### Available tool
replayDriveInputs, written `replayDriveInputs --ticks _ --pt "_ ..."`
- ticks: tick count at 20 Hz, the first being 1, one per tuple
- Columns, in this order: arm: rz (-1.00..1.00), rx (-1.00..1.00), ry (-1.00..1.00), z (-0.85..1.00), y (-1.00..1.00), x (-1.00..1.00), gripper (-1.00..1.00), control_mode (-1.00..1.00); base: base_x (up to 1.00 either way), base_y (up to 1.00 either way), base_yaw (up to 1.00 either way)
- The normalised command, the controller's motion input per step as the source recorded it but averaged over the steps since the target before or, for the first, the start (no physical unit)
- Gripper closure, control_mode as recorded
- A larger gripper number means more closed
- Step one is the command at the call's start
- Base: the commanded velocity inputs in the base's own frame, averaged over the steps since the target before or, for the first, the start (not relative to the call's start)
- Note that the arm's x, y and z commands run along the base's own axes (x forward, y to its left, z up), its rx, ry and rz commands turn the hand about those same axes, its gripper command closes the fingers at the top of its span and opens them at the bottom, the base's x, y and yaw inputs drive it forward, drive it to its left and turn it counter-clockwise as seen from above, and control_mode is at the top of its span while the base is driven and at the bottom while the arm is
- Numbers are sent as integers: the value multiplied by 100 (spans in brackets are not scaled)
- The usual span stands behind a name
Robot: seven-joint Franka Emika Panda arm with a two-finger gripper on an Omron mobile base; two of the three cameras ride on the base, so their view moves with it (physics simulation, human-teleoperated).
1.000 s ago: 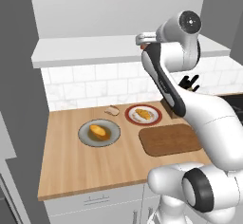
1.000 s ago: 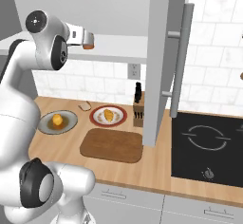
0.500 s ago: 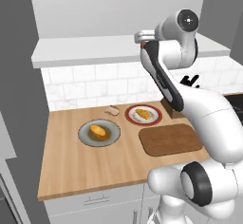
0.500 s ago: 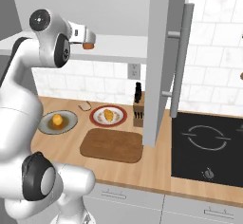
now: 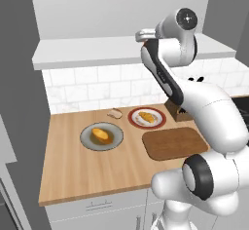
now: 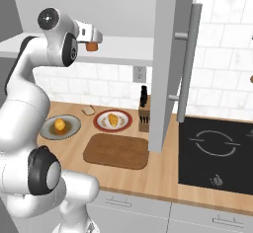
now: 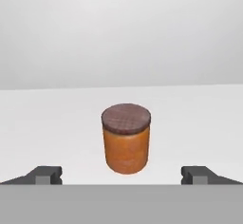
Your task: From the different types of pastries on the counter, select a croissant and place it on the cutting board. Then retrieve a jar of jam from the cabinet and place it alongside the croissant on the cutting board.
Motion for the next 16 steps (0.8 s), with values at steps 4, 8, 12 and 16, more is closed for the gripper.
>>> replayDriveInputs --ticks 4,8,12,16 --pt "0 0 0 -10 0 24 -100 -100 0 0 0" --pt "1 0 0 -16 0 20 -100 -100 0 0 0" --pt "1 0 0 -12 0 27 -100 -100 0 0 0" --pt "2 0 0 -9 0 28 -100 -100 0 0 0"
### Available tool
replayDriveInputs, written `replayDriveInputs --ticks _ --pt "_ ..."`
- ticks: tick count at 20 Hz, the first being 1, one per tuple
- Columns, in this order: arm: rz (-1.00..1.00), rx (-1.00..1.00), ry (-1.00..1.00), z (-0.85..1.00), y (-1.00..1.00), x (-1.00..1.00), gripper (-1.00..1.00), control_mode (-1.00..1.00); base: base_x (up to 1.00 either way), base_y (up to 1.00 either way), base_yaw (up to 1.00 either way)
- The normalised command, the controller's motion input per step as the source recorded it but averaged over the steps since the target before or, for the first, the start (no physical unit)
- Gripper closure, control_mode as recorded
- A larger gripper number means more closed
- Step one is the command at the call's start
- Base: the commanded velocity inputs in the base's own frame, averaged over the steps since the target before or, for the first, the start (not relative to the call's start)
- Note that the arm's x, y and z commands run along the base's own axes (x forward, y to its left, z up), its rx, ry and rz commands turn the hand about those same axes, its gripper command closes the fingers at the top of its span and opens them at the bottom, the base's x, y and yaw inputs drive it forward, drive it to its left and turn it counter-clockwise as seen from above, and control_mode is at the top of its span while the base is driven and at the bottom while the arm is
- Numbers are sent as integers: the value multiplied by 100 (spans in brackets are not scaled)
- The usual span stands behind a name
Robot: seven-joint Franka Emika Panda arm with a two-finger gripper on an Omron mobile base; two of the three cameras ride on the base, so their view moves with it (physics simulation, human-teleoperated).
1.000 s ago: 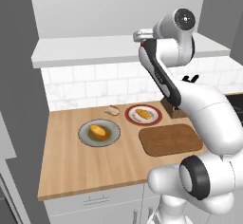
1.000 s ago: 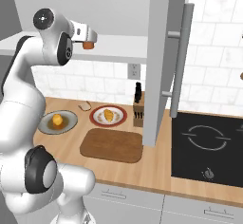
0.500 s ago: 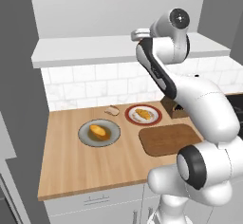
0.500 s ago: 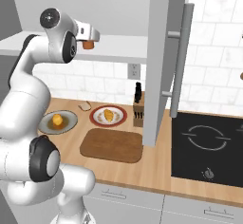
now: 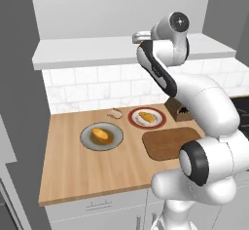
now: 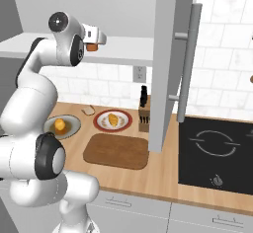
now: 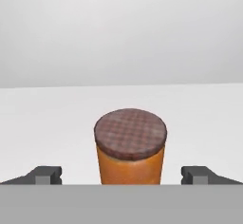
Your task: From the different types of pastries on the counter, select a croissant and place it on the cutting board. Then retrieve a jar of jam from the cabinet and place it alongside the croissant on the cutting board.
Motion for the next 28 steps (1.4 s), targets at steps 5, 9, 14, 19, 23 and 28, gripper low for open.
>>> replayDriveInputs --ticks 5,9,14,19,23,28 --pt "5 0 0 -1 -4 12 -100 -100 0 0 0" --pt "5 0 0 0 -5 5 -100 -100 0 0 0" --pt "1 0 0 -7 -3 6 -100 -100 0 0 0" --pt "0 0 0 -10 0 27 -100 -100 0 0 0" --pt "0 0 0 -9 0 29 -100 -100 0 0 0" --pt "0 0 0 -8 0 22 100 -100 0 0 0"
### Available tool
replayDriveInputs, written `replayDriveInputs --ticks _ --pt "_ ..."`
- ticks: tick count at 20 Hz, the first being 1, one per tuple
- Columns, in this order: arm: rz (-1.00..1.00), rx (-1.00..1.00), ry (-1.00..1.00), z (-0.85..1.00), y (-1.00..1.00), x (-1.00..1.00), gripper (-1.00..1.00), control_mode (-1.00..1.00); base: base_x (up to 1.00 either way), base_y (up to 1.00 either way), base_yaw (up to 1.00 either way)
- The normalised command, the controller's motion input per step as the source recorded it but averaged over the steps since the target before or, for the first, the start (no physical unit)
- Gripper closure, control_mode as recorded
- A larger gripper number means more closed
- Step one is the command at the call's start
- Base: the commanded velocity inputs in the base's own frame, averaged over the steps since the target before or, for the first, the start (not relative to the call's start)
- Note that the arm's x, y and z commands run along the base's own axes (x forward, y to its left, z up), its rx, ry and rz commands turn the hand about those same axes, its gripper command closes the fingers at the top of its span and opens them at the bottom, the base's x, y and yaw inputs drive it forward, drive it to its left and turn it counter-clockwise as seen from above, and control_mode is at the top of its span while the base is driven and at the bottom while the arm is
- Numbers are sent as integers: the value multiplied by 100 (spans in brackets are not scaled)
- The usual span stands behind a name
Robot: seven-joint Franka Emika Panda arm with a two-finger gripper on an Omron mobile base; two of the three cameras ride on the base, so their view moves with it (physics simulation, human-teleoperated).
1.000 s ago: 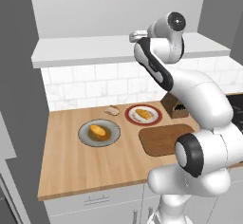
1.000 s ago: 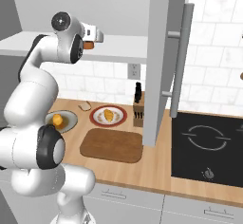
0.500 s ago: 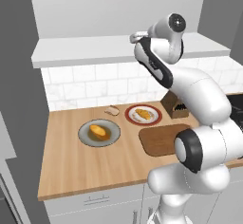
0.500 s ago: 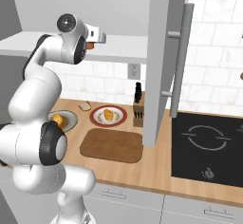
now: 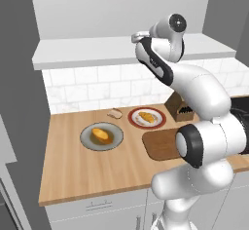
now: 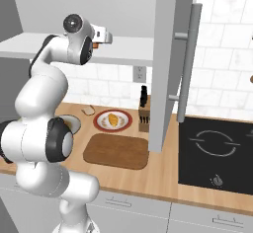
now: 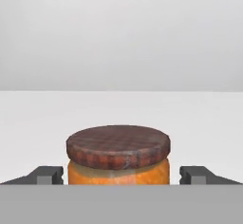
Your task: From the different types of pastries on the counter, select a croissant and place it on the cutting board. Then retrieve a jar of jam from the cabinet and place it alongside the croissant on the cutting board.
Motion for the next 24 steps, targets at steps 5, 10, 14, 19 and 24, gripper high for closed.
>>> replayDriveInputs --ticks 5,10,14,19,24 --pt "0 0 0 -3 0 1 100 -100 0 0 0" --pt "0 0 0 0 0 -16 100 -100 0 0 0" --pt "0 0 -2 8 0 -66 100 -100 0 0 0" --pt "1 0 0 8 0 -87 100 -100 0 0 0" --pt "9 0 -3 1 -14 -99 100 -100 0 0 0"
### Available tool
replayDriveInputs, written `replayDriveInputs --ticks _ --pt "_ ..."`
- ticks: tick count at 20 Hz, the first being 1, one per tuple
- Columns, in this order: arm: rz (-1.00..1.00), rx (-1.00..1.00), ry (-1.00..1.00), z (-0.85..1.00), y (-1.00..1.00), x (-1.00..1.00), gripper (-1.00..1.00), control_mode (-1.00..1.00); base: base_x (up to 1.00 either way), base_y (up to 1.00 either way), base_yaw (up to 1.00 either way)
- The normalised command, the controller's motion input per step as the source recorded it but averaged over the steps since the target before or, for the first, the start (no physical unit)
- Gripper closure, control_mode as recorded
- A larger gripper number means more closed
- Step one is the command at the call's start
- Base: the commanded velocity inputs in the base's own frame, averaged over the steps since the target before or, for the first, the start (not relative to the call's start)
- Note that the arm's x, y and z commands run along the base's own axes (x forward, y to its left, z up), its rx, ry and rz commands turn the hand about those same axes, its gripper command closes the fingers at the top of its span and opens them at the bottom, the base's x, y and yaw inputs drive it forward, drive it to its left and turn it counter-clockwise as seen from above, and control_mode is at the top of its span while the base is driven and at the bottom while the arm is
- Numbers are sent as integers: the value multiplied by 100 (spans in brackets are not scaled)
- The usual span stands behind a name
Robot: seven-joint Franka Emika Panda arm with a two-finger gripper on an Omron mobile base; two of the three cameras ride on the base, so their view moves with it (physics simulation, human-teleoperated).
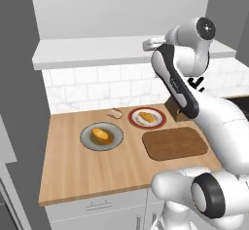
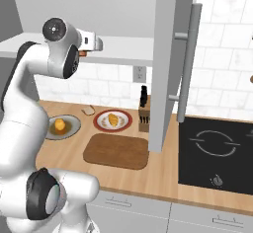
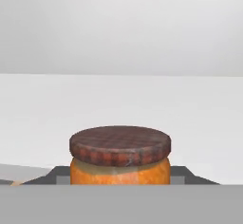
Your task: From the different types of pastries on the counter, select a croissant and place it on the cutting board. Then retrieve a jar of jam from the cabinet and place it alongside the croissant on the cutting board.
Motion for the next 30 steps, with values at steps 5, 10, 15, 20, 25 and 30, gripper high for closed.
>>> replayDriveInputs --ticks 5,10,15,20,25,30 --pt "16 0 0 0 -29 -100 100 -100 0 0 0" --pt "20 0 -1 0 -21 -100 100 -100 0 0 0" --pt "27 0 0 0 -2 -89 100 -100 0 0 0" --pt "15 0 1 -14 15 -30 100 -100 0 0 0" --pt "45 -4 -3 -44 0 -14 100 -100 0 0 0" --pt "28 -1 -1 -27 13 0 100 -100 0 0 0"
